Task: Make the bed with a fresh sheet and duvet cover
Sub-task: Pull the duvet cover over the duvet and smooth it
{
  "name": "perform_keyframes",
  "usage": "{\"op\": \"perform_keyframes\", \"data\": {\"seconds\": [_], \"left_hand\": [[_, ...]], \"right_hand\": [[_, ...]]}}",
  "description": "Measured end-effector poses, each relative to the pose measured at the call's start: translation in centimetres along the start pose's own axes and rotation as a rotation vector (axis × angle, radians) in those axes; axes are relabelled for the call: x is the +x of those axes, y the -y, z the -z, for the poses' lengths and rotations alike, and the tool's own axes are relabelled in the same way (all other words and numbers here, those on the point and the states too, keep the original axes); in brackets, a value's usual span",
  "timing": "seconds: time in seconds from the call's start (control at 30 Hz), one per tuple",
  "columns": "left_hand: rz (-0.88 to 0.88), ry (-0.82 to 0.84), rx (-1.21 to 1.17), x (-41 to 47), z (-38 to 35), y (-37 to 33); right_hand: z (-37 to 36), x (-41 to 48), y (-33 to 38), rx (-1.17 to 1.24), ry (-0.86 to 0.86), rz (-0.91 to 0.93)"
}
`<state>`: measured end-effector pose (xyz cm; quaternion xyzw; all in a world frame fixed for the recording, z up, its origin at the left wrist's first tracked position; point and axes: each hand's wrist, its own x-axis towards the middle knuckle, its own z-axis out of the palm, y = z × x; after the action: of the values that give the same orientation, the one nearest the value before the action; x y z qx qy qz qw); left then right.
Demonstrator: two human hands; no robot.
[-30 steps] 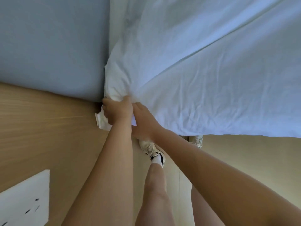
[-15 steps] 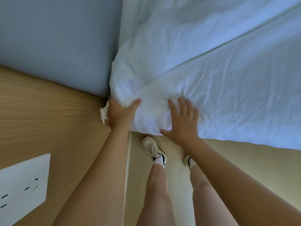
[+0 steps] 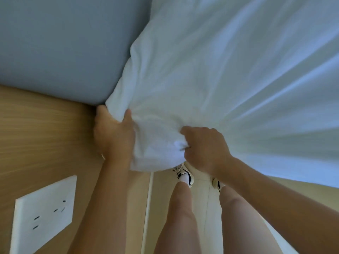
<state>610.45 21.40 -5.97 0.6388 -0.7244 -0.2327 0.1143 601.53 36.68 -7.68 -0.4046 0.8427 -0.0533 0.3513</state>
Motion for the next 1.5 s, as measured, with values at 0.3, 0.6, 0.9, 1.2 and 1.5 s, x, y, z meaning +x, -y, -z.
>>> {"op": "perform_keyframes", "data": {"seconds": [0.3,0.6,0.9,1.2,1.5], "left_hand": [[-0.493,0.629,0.467,-9.2,-10.0,-2.1],[-0.443,0.832,0.452,-22.7,-18.4,-6.9],[-0.881,0.8,0.533,-36.3,-26.0,-14.2],[-1.249,0.817,0.954,-43.7,-29.8,-15.8],[-1.088,0.826,0.83,-50.5,-32.5,-23.7]], "right_hand": [[-10.6,0.3,-4.1,0.403,0.032,-0.154],[-10.4,-12.1,-24.4,0.924,-0.505,-1.024],[-5.5,-15.5,-44.0,1.805,-0.757,-1.334],[-9.3,-23.4,-45.2,1.341,-0.479,-1.037],[-4.8,-29.2,-59.1,1.523,-0.662,-1.138]]}}
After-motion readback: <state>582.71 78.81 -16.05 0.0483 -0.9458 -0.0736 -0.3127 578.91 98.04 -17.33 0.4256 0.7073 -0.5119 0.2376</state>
